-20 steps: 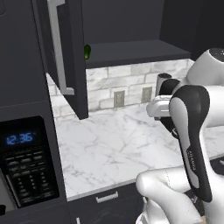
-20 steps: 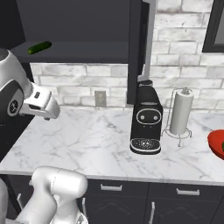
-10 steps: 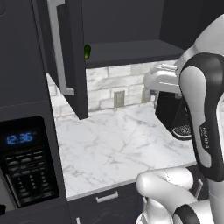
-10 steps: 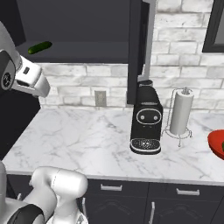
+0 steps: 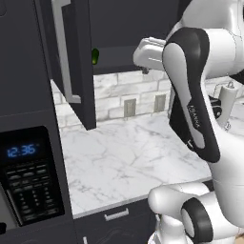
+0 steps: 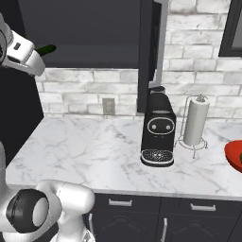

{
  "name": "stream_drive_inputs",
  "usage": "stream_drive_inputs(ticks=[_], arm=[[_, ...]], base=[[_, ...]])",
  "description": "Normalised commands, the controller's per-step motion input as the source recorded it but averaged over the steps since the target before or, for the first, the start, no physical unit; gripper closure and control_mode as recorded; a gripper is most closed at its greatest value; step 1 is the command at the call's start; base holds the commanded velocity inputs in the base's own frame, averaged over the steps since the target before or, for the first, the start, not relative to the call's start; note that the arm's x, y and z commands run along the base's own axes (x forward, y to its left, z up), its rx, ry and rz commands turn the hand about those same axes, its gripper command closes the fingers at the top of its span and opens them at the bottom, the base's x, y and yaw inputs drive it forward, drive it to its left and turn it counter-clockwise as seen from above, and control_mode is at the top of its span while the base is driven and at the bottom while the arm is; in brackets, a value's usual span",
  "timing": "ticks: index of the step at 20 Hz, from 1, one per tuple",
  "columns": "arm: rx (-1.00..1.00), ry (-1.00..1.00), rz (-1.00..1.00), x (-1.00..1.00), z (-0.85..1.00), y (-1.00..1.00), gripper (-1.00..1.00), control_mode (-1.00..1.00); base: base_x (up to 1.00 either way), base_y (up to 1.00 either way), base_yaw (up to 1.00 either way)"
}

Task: Pick the cucumbers from the cabinet and place them in one bowl. Pick the potato from the sink and place it in the other bowl.

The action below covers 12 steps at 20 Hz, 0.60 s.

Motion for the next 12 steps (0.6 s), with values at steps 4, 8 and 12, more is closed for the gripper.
stream_drive_inputs(ticks=[4, 8, 12], arm=[[0.0, -0.32, -0.03, 0.71, 0.0, 0.26, -1.0, -1.0], [0.0, -0.35, 0.0, 0.39, 0.0, 0.3, -1.0, -1.0], [0.01, -0.22, 0.02, 0.22, 0.01, 0.02, -1.0, -1.0]], base=[[0.0, 0.0, 0.0], [0.0, 0.0, 0.0], [0.0, 0.0, 0.0]])
